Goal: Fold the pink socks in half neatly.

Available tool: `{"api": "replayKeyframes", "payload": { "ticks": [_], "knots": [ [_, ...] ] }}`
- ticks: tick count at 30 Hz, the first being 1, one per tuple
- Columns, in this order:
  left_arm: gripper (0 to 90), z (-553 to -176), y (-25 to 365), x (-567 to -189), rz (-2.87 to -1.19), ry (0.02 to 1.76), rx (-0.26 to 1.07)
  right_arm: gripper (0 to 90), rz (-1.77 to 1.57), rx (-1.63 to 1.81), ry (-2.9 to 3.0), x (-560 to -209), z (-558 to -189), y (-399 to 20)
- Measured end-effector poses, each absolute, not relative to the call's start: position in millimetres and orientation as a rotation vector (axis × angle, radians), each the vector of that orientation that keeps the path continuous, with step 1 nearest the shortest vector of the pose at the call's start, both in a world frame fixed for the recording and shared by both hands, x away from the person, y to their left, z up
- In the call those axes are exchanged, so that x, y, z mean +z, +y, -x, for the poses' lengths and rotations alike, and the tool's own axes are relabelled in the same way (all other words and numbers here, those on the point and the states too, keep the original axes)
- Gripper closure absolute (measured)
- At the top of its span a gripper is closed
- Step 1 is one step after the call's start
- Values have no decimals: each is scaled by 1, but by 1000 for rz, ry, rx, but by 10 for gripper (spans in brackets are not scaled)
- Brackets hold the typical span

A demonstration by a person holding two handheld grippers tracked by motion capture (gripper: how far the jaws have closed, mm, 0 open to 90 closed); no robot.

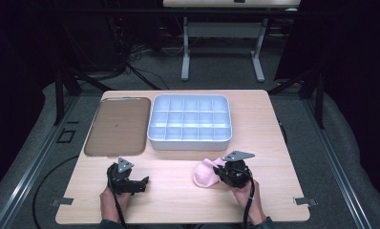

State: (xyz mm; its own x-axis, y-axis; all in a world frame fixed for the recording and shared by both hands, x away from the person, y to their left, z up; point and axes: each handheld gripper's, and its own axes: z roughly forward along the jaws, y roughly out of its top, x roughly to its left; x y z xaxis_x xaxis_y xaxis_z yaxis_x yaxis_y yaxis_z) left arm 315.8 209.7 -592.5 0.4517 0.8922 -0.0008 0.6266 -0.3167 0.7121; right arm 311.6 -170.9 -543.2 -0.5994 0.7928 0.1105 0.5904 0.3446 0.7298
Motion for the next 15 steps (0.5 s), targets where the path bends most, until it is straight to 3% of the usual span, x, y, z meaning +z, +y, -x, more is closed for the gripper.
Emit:
{"api": "replayKeyframes", "payload": {
  "ticks": [15],
  "knots": [
    [0, -316, 210, -593, -2058, 1263, 528, 783, -1305, 1087, 2405, -550, -305, -123]
  ]
}}
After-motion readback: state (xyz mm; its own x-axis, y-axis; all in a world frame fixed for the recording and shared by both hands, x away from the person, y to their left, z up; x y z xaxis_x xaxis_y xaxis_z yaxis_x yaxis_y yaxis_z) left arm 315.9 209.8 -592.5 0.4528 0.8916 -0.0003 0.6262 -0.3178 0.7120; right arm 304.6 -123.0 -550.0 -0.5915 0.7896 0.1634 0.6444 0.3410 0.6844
